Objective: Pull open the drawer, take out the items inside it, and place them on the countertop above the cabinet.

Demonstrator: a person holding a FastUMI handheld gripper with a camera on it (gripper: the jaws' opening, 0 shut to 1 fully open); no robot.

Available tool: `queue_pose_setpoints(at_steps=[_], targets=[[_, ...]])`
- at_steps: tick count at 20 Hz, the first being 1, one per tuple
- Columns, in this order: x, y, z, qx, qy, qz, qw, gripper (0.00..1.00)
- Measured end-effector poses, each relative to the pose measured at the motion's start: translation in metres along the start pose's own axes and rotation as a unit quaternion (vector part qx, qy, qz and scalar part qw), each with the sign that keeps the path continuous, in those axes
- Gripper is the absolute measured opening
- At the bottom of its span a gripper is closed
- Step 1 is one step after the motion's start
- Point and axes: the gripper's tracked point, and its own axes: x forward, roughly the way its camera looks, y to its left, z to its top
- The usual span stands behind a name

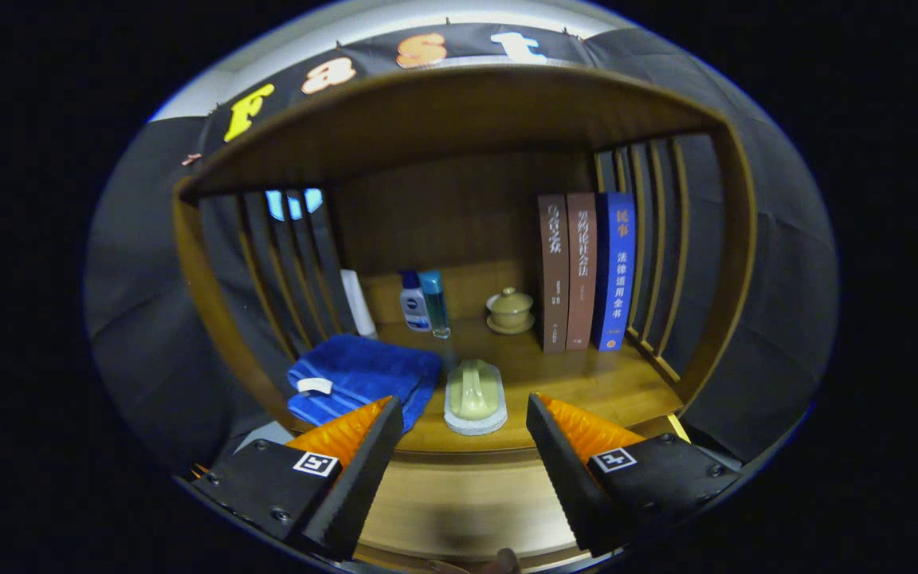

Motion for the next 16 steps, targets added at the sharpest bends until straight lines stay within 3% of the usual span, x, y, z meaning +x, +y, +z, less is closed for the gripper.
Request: queue_pose_setpoints(at_steps=[8,16], targets=[[-0.109,-0.004,-0.051,0.003,-0.094,0.011,0.996,0.99],[-0.139,-0.02,-0.16,0.008,-0.107,-0.006,0.994,0.99]])
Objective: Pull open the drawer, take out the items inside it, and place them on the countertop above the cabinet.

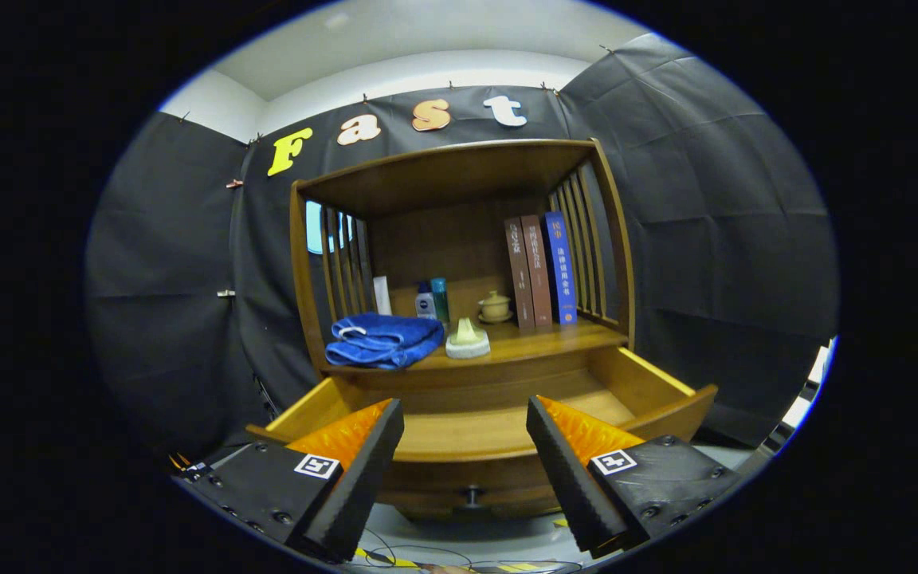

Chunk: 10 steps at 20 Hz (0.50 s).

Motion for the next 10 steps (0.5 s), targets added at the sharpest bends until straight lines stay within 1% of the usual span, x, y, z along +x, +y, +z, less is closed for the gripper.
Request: queue_pose_setpoints(at_steps=[2,6,10], targets=[[-0.002,-0.002,-0.027,0.005,0.014,-0.005,1.0,0.99],[0.009,-0.004,-0.063,-0.002,0.03,-0.005,1.0,0.99],[0.028,-0.002,-0.078,-0.008,0.046,-0.002,0.999,0.99]])
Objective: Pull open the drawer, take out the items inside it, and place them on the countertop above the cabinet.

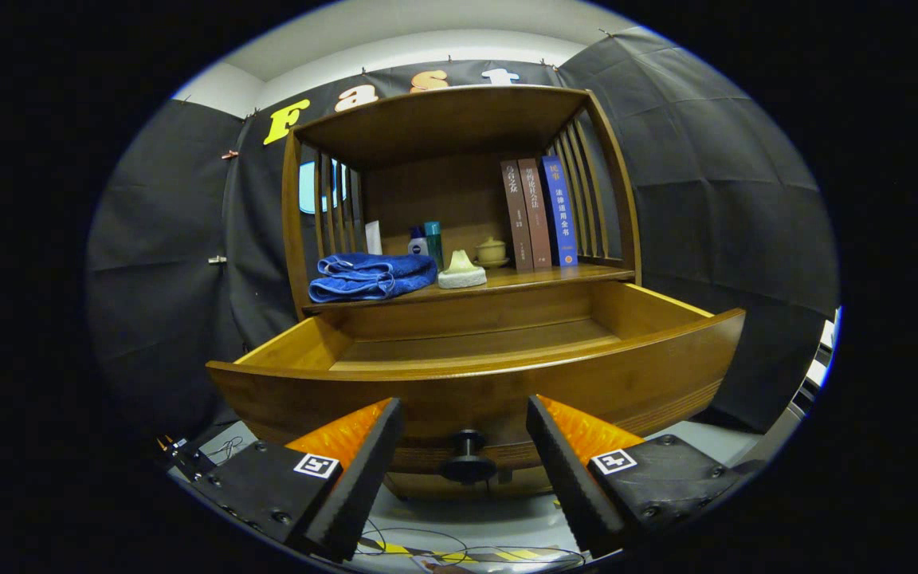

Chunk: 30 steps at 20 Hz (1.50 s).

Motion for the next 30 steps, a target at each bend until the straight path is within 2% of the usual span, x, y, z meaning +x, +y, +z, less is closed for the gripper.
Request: queue_pose_setpoints(at_steps=[8,23,30], targets=[[0.016,-0.001,0.008,0.001,0.015,-0.015,1.0,0.98],[0.151,-0.005,0.037,-0.013,0.022,-0.019,0.999,0.99],[0.188,-0.003,0.042,-0.014,0.023,-0.022,0.999,0.99]])
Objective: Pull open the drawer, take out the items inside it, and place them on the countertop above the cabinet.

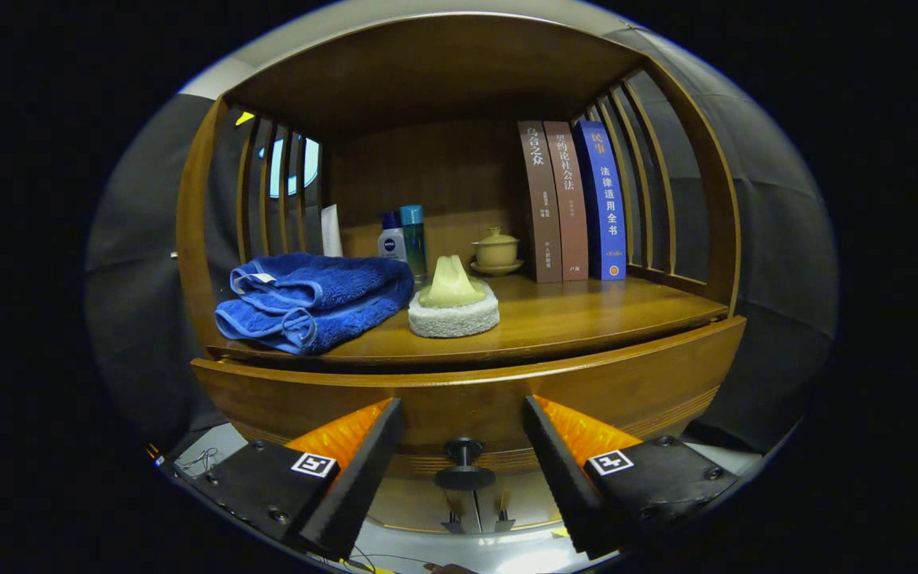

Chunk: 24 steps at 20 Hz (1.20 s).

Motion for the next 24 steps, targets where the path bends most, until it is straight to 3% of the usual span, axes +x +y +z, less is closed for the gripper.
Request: queue_pose_setpoints(at_steps=[14,20,24], targets=[[0.003,0.003,0.003,0.001,0.001,-0.006,1.0,0.99],[-0.04,0.012,0.033,-0.002,-0.004,0.028,1.0,1.0],[-0.091,0.01,0.095,-0.036,-0.031,0.028,0.998,0.99]])
